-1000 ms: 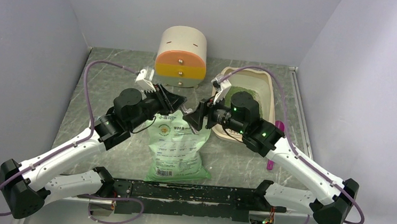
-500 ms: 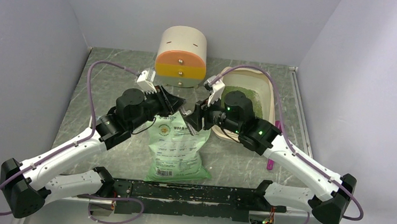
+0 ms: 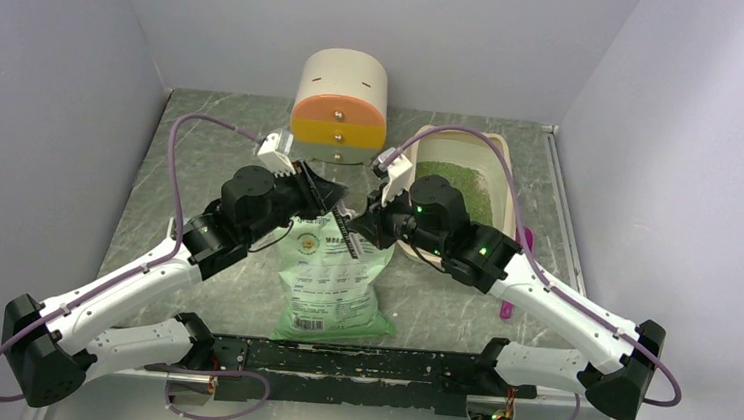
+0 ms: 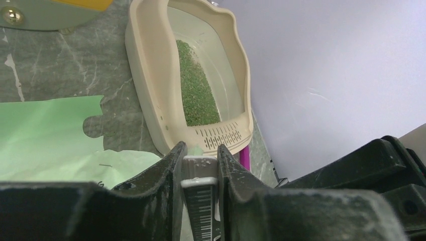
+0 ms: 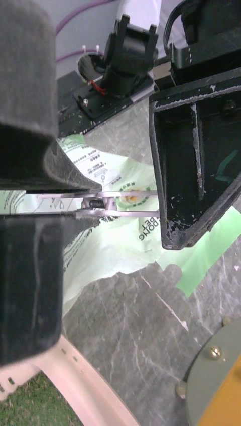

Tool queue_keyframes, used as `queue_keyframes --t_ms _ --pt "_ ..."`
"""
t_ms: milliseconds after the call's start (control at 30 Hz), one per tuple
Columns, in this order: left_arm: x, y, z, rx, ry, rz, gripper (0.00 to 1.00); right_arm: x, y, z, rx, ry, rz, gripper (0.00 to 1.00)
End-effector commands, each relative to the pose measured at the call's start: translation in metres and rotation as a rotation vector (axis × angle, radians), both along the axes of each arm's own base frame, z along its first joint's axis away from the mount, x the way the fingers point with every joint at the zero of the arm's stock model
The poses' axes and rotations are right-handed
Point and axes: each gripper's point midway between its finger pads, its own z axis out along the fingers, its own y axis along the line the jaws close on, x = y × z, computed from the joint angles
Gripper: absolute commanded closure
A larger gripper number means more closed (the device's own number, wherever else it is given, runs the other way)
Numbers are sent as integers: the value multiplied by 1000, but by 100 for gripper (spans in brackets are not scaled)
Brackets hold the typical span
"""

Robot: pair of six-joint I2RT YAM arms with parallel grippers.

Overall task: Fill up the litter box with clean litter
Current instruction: Pick up the clamp at the center of the board.

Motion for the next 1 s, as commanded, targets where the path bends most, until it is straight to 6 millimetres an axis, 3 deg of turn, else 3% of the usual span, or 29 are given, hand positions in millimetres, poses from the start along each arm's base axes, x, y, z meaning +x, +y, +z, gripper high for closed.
queue_keyframes --t_ms 0,100,167,367,467,533,600,700,800,967 --pt "1 0 25 -35 -46 7 63 7 -2 14 19 -33 -43 100" --pt "-1 9 24 30 -72 19 17 12 -5 13 22 -29 -82 100" --pt "-1 20 26 84 -104 39 4 19 -9 11 5 -24 -126 100" --pt "-13 48 23 295 -228 9 3 51 -24 23 89 -21 -169 100" --pt "-23 40 14 442 -341 -165 3 74 -33 25 149 14 -149 100" --pt "-27 34 -4 549 -365 -296 3 86 -41 31 192 16 -136 100" --pt "-28 27 -27 668 -390 -448 4 91 -45 44 241 -18 -114 100" --pt "-19 27 -39 775 -456 -570 3 99 -55 56 278 -39 -132 100" --pt "-21 30 -58 850 -509 -718 3 102 -63 59 280 -37 -144 100" --pt "-13 45 -88 914 -446 -813 3 97 -69 54 270 -31 -146 100"
